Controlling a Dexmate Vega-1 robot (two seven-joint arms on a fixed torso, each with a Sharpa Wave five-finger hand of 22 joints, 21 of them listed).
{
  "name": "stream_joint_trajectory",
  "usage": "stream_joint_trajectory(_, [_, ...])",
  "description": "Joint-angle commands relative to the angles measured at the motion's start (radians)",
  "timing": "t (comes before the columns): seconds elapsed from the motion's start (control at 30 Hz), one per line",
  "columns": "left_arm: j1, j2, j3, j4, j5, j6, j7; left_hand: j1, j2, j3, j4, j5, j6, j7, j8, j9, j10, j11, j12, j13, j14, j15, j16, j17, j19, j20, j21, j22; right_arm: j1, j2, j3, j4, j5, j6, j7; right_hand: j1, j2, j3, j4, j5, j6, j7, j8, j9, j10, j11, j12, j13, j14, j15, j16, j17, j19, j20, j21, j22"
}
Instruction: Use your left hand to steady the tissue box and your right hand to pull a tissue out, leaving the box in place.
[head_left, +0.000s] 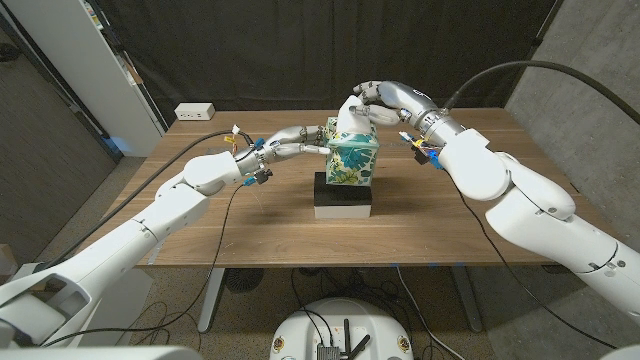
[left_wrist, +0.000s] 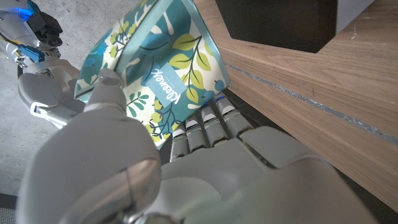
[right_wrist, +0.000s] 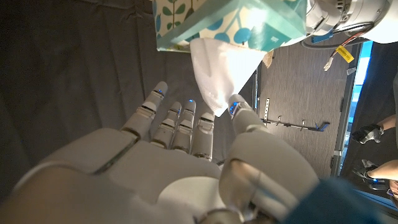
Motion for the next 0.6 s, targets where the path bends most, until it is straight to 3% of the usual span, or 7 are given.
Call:
stream_joint_trajectory(0.03, [0.002, 0.001, 0.000, -0.004, -0.001, 0.000, 0.001, -0.006, 0.011, 0.013, 0.004, 0.005, 0.027, 0.015, 0.046, 0.014, 0.001, 0.005, -0.003, 0.003, -0.002, -0.039, -0.001, 0.003, -0.002, 0.003, -0.006, 0.003, -0.025, 0.009, -0.055, 0.002, -0.156, -0.009, -0.120, 0.085, -0.003, 0.005, 0.005, -0.012, 0.055, -0.022, 0.057, 0.031, 0.039, -0.023, 0.010, 0.004, 0.034, -0.094, 0.019, 0.012, 0.040, -0.027, 0.012, 0.006])
stream_joint_trajectory(0.13, [0.002, 0.001, 0.000, -0.003, -0.002, -0.001, -0.001, -0.007, 0.012, 0.014, 0.005, 0.005, 0.027, 0.015, 0.046, 0.014, 0.002, 0.003, -0.003, 0.003, -0.002, -0.039, -0.001, 0.003, -0.002, 0.003, -0.006, 0.003, -0.029, 0.019, -0.067, 0.008, -0.202, -0.009, -0.137, 0.109, -0.007, -0.006, 0.008, -0.026, 0.063, -0.035, 0.074, 0.042, 0.053, -0.036, 0.011, 0.006, 0.046, -0.106, 0.027, 0.016, 0.055, -0.039, 0.016, 0.006])
stream_joint_trajectory(0.4, [0.000, 0.002, -0.001, 0.001, -0.008, 0.000, -0.007, -0.010, 0.014, 0.016, 0.006, 0.005, 0.028, 0.015, 0.046, 0.014, 0.001, 0.003, -0.004, 0.003, -0.002, -0.039, -0.001, 0.003, -0.002, 0.002, -0.006, 0.003, -0.042, 0.061, -0.108, 0.056, -0.359, 0.022, -0.229, 0.138, -0.013, -0.030, 0.014, -0.032, 0.082, -0.061, 0.089, 0.039, 0.073, -0.065, 0.012, 0.007, 0.064, -0.129, 0.039, 0.023, 0.080, -0.064, 0.023, 0.007])
stream_joint_trajectory(0.6, [-0.005, 0.000, 0.001, 0.008, -0.010, -0.001, -0.015, -0.012, 0.016, 0.017, 0.007, 0.005, 0.027, 0.014, 0.046, 0.014, 0.002, 0.005, -0.003, 0.003, -0.002, -0.039, -0.001, 0.004, -0.002, 0.003, -0.006, 0.003, -0.054, 0.106, -0.132, 0.131, -0.500, 0.076, -0.379, 0.149, -0.014, -0.043, 0.017, -0.033, 0.080, -0.066, 0.092, 0.036, 0.089, -0.068, 0.015, 0.008, 0.070, -0.138, 0.045, 0.026, 0.091, -0.080, 0.026, 0.007])
